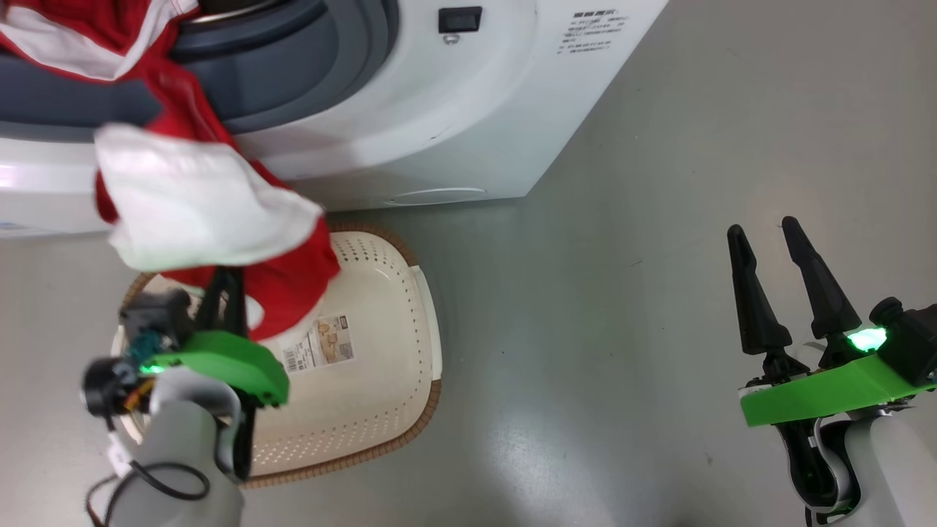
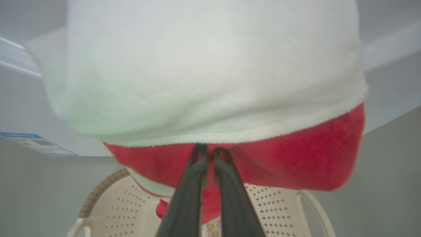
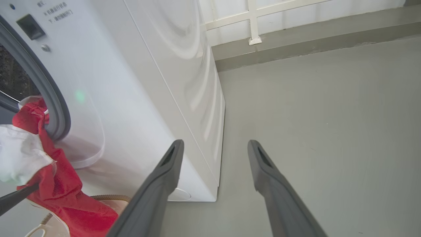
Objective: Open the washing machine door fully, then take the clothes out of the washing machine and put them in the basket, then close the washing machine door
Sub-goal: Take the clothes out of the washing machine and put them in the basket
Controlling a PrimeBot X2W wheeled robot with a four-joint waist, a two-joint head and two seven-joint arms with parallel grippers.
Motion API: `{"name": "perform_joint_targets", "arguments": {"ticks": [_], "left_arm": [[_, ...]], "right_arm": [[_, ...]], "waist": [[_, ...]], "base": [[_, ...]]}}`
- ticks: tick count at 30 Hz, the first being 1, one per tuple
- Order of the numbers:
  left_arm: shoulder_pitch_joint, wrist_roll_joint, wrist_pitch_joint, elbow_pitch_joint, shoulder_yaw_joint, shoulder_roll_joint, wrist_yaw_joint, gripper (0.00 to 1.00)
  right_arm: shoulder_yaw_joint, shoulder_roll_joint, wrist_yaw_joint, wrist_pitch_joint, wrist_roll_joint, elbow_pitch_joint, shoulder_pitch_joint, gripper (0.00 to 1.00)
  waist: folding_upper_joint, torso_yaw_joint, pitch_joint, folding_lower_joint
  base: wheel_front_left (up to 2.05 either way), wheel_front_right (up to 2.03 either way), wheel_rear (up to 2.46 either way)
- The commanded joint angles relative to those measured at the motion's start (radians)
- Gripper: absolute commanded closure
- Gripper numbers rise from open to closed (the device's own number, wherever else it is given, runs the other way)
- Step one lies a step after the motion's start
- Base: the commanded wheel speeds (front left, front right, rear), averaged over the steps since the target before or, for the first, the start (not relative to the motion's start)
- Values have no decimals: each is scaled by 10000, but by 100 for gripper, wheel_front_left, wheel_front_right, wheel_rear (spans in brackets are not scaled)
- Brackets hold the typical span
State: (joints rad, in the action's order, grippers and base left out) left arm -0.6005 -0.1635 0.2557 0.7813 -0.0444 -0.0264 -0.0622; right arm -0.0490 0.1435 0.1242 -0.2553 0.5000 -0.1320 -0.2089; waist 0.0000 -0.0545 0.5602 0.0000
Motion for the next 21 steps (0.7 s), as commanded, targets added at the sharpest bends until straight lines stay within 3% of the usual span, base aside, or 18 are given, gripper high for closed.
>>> {"name": "perform_joint_targets", "arguments": {"ticks": [1,21], "left_arm": [[430,-225,61,-19,30,-242,-7,100],[-334,-1426,61,2739,1208,-240,176,100]], "right_arm": [[-201,119,65,-65,18,244,139,0],[-141,178,65,-65,6,427,-172,0]], "waist": [[0,11,34,0],[0,-213,992,0]], "base": [[0,0,0],[0,0,0]]}}
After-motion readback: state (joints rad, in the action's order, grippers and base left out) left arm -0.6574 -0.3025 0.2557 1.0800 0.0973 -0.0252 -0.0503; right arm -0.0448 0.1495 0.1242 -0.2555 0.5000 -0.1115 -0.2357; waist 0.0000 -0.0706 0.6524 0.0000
